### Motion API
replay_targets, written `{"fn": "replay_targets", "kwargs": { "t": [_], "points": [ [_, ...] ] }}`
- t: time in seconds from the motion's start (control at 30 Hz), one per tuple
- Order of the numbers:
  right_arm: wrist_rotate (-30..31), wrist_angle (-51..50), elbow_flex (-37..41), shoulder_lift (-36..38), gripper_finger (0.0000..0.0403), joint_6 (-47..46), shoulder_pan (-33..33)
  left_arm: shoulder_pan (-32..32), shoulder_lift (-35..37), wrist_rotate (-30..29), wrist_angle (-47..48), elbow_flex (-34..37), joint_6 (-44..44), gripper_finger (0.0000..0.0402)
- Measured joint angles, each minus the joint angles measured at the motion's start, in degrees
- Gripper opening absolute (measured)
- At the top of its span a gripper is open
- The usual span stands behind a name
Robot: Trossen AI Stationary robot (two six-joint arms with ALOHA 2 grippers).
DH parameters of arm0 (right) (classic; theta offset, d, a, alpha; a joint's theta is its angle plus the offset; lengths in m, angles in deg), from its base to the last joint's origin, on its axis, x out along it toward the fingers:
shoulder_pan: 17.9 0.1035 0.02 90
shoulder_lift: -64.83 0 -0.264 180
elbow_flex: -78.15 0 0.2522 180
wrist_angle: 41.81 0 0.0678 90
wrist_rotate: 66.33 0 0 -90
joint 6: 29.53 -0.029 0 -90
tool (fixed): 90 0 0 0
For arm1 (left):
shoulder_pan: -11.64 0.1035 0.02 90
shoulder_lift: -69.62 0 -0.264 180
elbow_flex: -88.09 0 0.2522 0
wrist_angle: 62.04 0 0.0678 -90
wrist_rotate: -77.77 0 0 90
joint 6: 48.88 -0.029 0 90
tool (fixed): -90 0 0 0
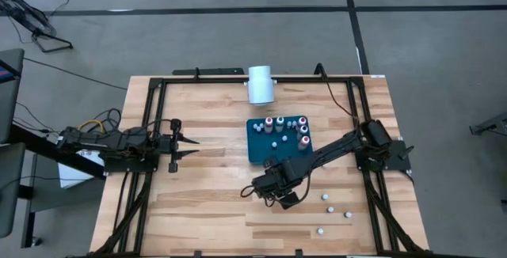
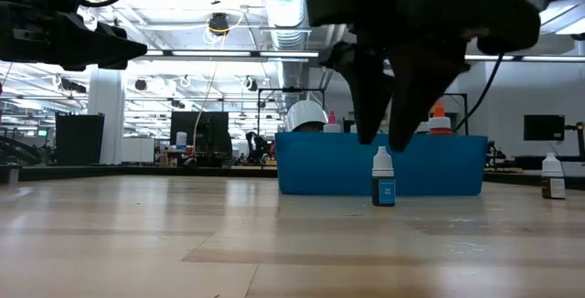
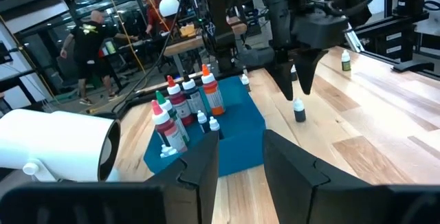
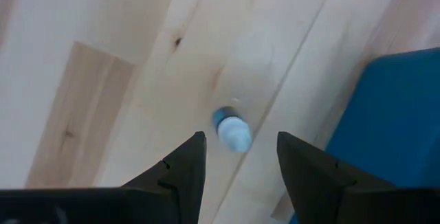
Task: Pick & Place food coloring
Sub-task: Put the small blue food coloring bottle into the blue bin
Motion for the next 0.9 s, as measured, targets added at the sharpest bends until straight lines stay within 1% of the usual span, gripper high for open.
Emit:
{"fn": "replay_targets", "kwargs": {
  "t": [0.13,0.37,0.9],
  "points": [
    [-0.1,0.9,2.1,-0.1,0.0160,-0.4,-0.4,0.0,0.0,0.0,0.0,0.0,0.0,0.0105],
    [-0.2,5.6,5.6,-0.1,0.0138,-0.9,-0.9,0.0,0.0,0.0,0.0,0.0,0.0,0.0105],
    [-0.2,6.7,5.8,-0.1,0.0080,-0.9,-1.2,0.0,0.0,0.0,0.0,0.0,0.0,0.0105]
  ]
}}
